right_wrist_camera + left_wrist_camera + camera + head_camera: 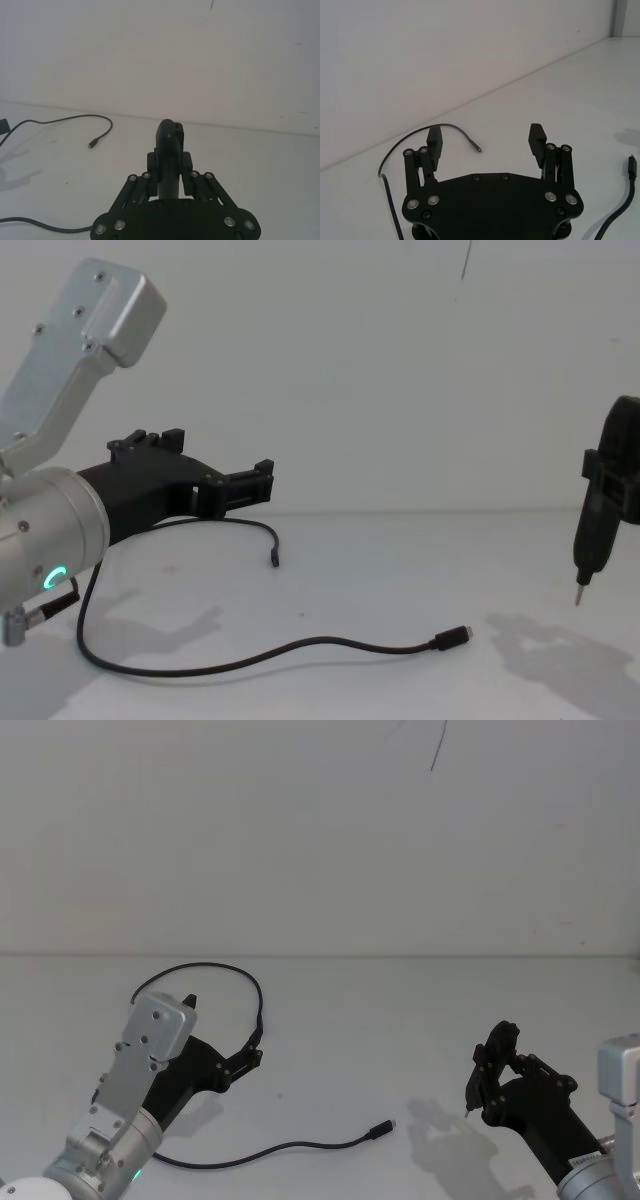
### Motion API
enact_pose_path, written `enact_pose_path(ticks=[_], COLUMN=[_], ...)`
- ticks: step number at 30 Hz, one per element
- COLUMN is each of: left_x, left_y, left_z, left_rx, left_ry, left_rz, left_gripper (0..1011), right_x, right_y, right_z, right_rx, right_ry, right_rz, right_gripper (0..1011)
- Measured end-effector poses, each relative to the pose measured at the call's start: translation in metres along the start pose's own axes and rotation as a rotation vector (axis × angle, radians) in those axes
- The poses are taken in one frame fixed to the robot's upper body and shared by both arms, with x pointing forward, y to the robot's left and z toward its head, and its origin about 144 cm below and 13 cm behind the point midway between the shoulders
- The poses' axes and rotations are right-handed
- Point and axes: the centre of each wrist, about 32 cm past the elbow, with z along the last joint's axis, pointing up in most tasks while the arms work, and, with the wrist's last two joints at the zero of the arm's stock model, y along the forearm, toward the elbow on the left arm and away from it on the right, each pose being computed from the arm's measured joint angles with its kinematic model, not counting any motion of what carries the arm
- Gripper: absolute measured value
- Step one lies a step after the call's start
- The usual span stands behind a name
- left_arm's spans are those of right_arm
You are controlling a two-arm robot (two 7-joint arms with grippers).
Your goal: Pick up the data cable with the one hand.
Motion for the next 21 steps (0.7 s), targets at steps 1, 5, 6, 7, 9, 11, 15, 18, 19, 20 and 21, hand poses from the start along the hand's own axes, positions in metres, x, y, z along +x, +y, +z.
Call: enact_pose_path(ticks=[1,5,6,7,9,11,15,18,19,20,21], left_x=[0.0000,-0.0001,-0.0001,-0.0001,-0.0001,-0.0001,-0.0001,-0.0001,-0.0001,-0.0001,-0.0001], left_y=[0.0000,0.0000,0.0000,0.0000,0.0000,0.0000,0.0000,0.0000,0.0000,0.0000,0.0000], left_z=[0.0000,0.0000,0.0000,0.0000,0.0000,0.0000,-0.0001,-0.0001,-0.0001,-0.0001,-0.0001], left_rx=[0.000,0.000,0.000,0.000,0.000,0.000,0.000,0.000,0.000,0.000,0.000], left_ry=[0.000,0.000,0.000,0.000,0.000,0.000,0.000,0.000,0.000,0.000,0.000], left_rz=[0.000,0.000,0.000,0.000,0.000,0.000,0.000,0.000,-0.001,-0.001,-0.001], left_gripper=[1000,1000,1000,1000,1000,1000,1000,1000,1000,1000,1000], right_x=[0.0000,0.0000,0.0000,0.0000,0.0000,0.0000,0.0000,0.0000,0.0000,0.0000,0.0000], right_y=[0.0000,0.0000,0.0000,0.0000,0.0000,0.0000,0.0000,0.0000,0.0000,0.0000,0.0000], right_z=[0.0000,0.0000,0.0000,0.0000,0.0000,0.0000,0.0000,0.0000,0.0000,0.0000,0.0000], right_rx=[0.000,0.000,0.000,0.000,0.000,0.000,0.000,0.000,0.000,0.000,0.000], right_ry=[0.000,0.000,0.000,0.000,0.000,0.000,0.000,0.000,0.000,0.000,0.000], right_rz=[0.000,0.000,0.000,0.000,0.000,0.000,0.000,0.000,0.000,0.000,0.000], right_gripper=[263,263,263,263,263,263,263,263,263,263,263])
